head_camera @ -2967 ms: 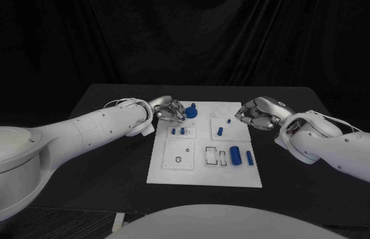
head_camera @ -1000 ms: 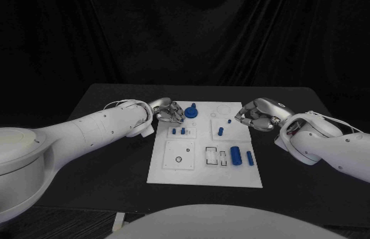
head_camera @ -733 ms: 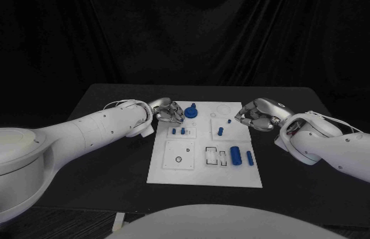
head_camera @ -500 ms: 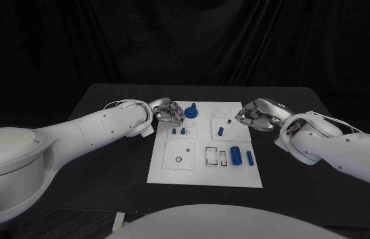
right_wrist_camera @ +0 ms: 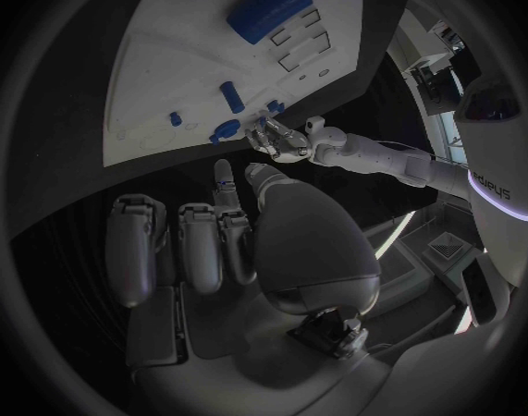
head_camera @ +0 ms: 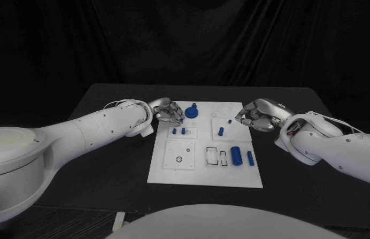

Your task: Assemble the parts on the task board

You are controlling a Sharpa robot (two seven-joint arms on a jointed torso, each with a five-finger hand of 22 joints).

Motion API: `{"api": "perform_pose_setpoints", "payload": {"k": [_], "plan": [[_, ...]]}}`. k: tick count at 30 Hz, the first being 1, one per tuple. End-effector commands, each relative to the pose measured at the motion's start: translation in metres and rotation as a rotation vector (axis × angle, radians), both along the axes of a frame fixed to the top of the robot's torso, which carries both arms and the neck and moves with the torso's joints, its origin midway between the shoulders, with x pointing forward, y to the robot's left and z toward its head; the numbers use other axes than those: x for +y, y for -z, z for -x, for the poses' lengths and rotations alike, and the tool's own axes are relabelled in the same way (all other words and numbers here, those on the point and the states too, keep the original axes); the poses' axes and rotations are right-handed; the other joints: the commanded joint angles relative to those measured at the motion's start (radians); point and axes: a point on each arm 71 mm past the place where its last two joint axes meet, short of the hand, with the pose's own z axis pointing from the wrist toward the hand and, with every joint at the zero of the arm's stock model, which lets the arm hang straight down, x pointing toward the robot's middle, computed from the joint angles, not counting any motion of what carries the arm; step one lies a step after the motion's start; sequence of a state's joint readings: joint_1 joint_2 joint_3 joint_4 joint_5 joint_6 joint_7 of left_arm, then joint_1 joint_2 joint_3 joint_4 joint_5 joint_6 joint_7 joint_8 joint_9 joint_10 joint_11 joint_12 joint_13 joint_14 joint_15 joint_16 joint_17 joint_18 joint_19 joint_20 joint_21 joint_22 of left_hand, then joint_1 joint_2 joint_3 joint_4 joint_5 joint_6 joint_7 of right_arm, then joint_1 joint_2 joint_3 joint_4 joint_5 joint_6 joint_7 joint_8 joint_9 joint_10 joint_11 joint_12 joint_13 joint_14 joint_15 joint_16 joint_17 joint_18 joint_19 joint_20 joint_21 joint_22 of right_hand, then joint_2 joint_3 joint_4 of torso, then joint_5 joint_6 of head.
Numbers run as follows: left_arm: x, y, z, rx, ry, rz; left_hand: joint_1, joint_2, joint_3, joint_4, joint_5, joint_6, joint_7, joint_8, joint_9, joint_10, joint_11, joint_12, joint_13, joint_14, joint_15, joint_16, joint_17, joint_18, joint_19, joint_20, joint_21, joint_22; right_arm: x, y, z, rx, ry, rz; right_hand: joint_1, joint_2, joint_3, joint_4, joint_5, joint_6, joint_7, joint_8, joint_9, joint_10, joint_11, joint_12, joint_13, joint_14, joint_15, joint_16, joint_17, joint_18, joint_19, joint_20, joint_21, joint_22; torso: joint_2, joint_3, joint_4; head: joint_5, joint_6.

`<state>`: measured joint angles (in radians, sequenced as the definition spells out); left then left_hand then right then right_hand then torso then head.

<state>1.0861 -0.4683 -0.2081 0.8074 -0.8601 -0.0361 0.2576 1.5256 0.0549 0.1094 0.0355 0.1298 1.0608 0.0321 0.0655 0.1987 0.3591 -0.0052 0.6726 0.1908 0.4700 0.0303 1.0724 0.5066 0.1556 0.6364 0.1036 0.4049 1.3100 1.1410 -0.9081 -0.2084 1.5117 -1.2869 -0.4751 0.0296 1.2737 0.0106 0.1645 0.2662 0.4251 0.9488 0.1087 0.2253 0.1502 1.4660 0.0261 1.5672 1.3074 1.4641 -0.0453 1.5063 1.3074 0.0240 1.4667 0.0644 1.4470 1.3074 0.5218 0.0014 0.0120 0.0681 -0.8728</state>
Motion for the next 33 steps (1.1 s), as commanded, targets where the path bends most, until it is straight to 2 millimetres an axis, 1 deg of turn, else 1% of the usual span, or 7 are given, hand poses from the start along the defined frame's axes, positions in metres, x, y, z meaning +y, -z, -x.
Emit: {"api": "perform_pose_setpoints", "payload": {"k": [1, 14, 19, 25, 33], "plan": [[0.0, 0.0076, 0.0047, 0.037, 0.005, -0.017, 0.006, -0.001, 0.0, -0.004, 0.004, -0.003, 0.003, 0.002, 0.001, -0.006, 0.003, 0.005, 0.001, -0.007, -0.001, 0.002, 0.002, -0.014, -0.007, 0.003, 0.007, 0.026, -0.0008, 0.0019, 0.0, 0.016, 0.012, 0.009, 0.012, 0.0, 0.005, -0.003, -0.005, 0.001, 0.002, -0.006, 0.0, 0.105, 0.003, 0.004, 0.263, 0.074, 0.004, -0.003, 0.097, 0.011, 0.047, 0.002, -0.004, 0.217, 0.0, 0.0, 0.0001, 0.0, 0.0], [-0.0017, 0.0083, 0.0052, 0.042, 0.009, -0.016, 0.005, -0.002, -0.002, -0.005, 0.003, -0.001, 0.003, 0.003, 0.001, -0.007, 0.004, 0.006, 0.001, -0.007, -0.001, 0.001, 0.002, -0.014, -0.008, 0.003, 0.008, 0.026, -0.0005, 0.0026, -0.0001, 0.02, 0.012, 0.011, 0.013, 0.0, 0.005, -0.003, -0.006, 0.001, 0.002, -0.006, 0.0, 0.105, 0.003, 0.004, 0.263, 0.074, 0.004, -0.004, 0.096, 0.011, 0.047, 0.002, -0.005, 0.217, 0.0, 0.0002, -0.0001, 0.0, 0.0], [-0.0032, 0.0086, 0.0056, 0.044, 0.011, -0.016, 0.012, -0.005, -0.001, -0.014, 0.005, 0.004, 0.003, 0.006, 0.003, -0.006, 0.004, 0.01, 0.002, -0.006, -0.003, 0.0, 0.004, -0.014, -0.009, 0.002, 0.013, 0.026, -0.0005, 0.0027, 0.0, 0.022, 0.012, 0.012, 0.013, 0.0, 0.006, -0.003, -0.006, 0.002, 0.001, -0.006, 0.0, 0.105, 0.003, 0.004, 0.263, 0.074, 0.004, -0.004, 0.096, 0.011, 0.047, 0.002, -0.004, 0.217, 0.0, 0.0001, 0.0, -0.001, 0.0], [-0.0034, 0.0088, 0.0061, 0.044, 0.01, -0.016, 0.024, -0.009, 0.001, -0.029, 0.019, 0.015, 0.005, 0.014, 0.008, -0.002, 0.005, 0.017, 0.004, -0.002, -0.006, -0.002, 0.005, -0.013, -0.012, 0.0, 0.024, 0.027, -0.0011, 0.0026, 0.0002, 0.021, 0.013, 0.011, 0.013, 0.0, 0.006, -0.003, -0.006, 0.002, 0.001, -0.006, 0.0, 0.105, 0.003, 0.004, 0.263, 0.074, 0.004, -0.004, 0.096, 0.011, 0.047, 0.002, -0.004, 0.217, 0.0, 0.0, -0.0001, -0.003, 0.0], [-0.0027, 0.0076, 0.0072, 0.027, 0.013, -0.005, 0.026, -0.01, 0.001, -0.033, 0.027, 0.019, 0.007, 0.016, 0.01, 0.002, 0.007, 0.021, 0.005, 0.002, -0.008, -0.004, 0.005, -0.013, -0.013, -0.001, 0.031, 0.027, -0.0012, 0.0025, 0.0003, 0.02, 0.013, 0.011, 0.013, 0.0, 0.006, -0.003, -0.006, 0.002, 0.001, -0.006, 0.0, 0.105, 0.003, 0.004, 0.263, 0.074, 0.004, -0.004, 0.096, 0.011, 0.047, 0.002, -0.004, 0.217, 0.0, 0.0, -0.0001, -0.002, 0.0]]}}
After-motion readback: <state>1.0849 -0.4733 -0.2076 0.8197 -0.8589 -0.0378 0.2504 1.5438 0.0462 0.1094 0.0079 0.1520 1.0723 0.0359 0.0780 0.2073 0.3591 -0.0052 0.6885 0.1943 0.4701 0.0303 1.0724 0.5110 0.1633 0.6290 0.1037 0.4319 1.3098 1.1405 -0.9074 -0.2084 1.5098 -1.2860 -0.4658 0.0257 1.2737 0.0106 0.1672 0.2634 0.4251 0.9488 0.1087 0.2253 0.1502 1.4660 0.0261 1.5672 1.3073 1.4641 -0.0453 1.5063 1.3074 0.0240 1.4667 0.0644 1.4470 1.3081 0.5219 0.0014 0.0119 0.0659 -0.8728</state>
